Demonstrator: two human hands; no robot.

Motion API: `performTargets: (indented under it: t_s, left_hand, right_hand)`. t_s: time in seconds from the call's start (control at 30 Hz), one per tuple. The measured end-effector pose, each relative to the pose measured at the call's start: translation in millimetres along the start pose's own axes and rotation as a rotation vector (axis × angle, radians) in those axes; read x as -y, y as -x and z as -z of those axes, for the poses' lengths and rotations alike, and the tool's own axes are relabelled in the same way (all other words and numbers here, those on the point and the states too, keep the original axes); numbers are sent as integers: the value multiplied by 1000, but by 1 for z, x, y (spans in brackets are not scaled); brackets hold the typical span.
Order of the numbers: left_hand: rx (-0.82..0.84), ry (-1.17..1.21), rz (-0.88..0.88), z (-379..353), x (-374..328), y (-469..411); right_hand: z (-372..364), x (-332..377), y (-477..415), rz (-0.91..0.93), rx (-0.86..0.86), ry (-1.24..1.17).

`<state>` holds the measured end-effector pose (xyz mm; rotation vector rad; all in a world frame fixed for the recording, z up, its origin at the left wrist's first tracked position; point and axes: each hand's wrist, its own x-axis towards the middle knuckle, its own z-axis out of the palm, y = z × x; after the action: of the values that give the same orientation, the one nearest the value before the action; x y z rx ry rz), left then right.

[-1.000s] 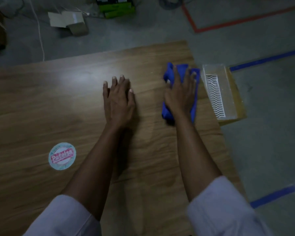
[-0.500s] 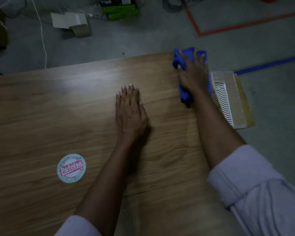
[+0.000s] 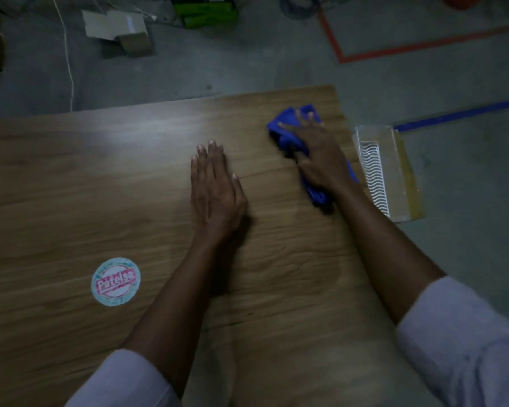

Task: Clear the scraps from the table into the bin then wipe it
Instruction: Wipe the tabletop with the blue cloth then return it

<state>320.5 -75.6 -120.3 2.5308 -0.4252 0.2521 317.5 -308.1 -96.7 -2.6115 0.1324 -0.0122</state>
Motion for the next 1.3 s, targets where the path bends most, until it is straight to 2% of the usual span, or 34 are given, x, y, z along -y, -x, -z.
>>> performTargets:
  t_s: [0.03, 0.1, 0.23, 0.37, 0.5, 0.57, 0.67, 0.8, 0.87, 0.93, 1.03, 1.2, 1.3]
  left_hand:
    - [1, -3, 6, -1, 0, 0]
    - [-13, -8, 5, -4, 1, 1]
    - [-32, 17, 4, -6, 2, -2]
    - [15, 17, -5, 1, 3, -2]
    - [124, -181, 9, 6, -5, 1]
    - [161, -233, 23, 6, -7, 0]
    - [186, -265, 47, 7, -7, 0]
    - [160, -265, 41, 6, -8, 1]
    - [171, -271, 40, 6, -7, 0]
    - [177, -275, 39, 5, -6, 0]
    - [177, -276, 40, 5, -6, 0]
    - [153, -255, 33, 2, -3, 0]
    - [58, -88, 89, 2, -2, -3]
  right_hand:
    - [0, -1, -6, -82, -42, 24]
    - [-2, 8, -28, -124, -63, 67]
    - [-22, 45, -47, -30, 17, 179]
    - [-42, 69, 18, 81, -9, 151]
    - [-27, 38, 59, -179, -50, 251]
    - [-20, 30, 43, -286, -74, 277]
    - [-24, 40, 4, -341, -72, 249]
    - [-38, 67, -3, -247, -34, 215]
    - [-41, 71, 29, -115, -15, 214]
    - [-40, 62, 67, -63, -3, 224]
    - [-31, 43, 77, -173, -19, 250]
    - [-37, 58, 0, -355, -89, 237]
    - [-55, 87, -2, -228, -47, 224]
